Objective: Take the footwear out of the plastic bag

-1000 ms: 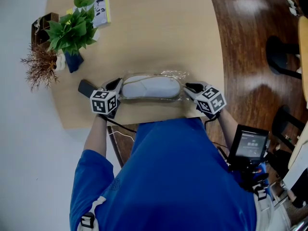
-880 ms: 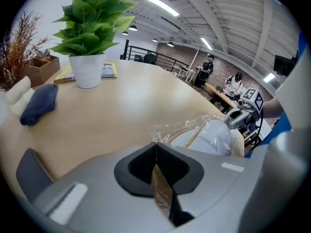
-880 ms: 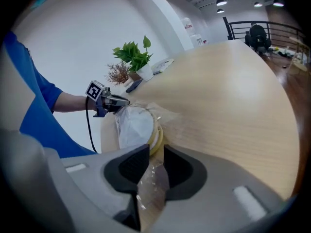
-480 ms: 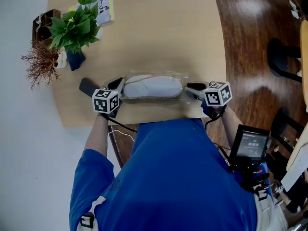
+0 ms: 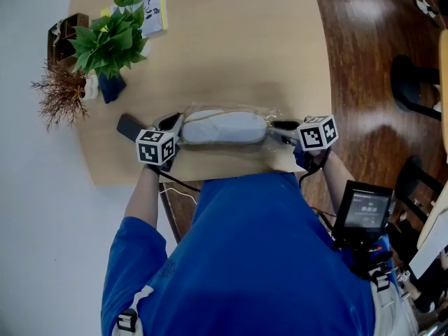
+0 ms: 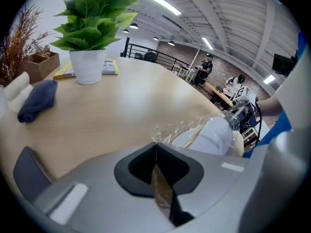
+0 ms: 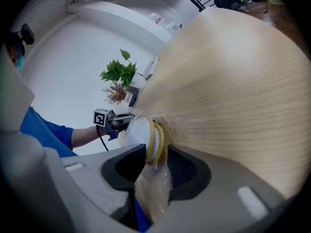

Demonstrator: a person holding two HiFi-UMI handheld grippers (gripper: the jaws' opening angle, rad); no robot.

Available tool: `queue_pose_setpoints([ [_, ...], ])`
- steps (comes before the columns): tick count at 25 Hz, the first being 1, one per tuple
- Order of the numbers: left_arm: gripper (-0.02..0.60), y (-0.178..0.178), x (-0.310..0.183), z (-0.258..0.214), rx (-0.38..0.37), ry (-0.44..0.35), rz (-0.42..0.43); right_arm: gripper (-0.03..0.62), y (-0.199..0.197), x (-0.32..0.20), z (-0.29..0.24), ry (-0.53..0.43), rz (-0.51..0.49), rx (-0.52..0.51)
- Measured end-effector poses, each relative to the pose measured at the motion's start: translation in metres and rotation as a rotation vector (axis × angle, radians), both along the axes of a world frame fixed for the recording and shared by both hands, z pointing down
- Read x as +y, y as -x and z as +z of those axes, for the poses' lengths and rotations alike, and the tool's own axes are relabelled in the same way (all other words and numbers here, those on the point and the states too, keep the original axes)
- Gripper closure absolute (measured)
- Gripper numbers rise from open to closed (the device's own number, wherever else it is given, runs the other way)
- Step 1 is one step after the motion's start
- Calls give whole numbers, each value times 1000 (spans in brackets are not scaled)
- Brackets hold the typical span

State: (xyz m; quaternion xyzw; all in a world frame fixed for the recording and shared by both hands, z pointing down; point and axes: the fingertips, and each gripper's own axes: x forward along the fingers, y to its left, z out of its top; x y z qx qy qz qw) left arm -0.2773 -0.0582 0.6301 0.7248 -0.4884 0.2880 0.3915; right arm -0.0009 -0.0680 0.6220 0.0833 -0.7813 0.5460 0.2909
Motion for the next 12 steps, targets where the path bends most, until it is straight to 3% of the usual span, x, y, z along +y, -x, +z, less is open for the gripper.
queue_pose_setpoints([
  [12, 571, 3, -2, -2, 3, 2, -21, 479, 16, 5, -6, 74, -7, -65],
])
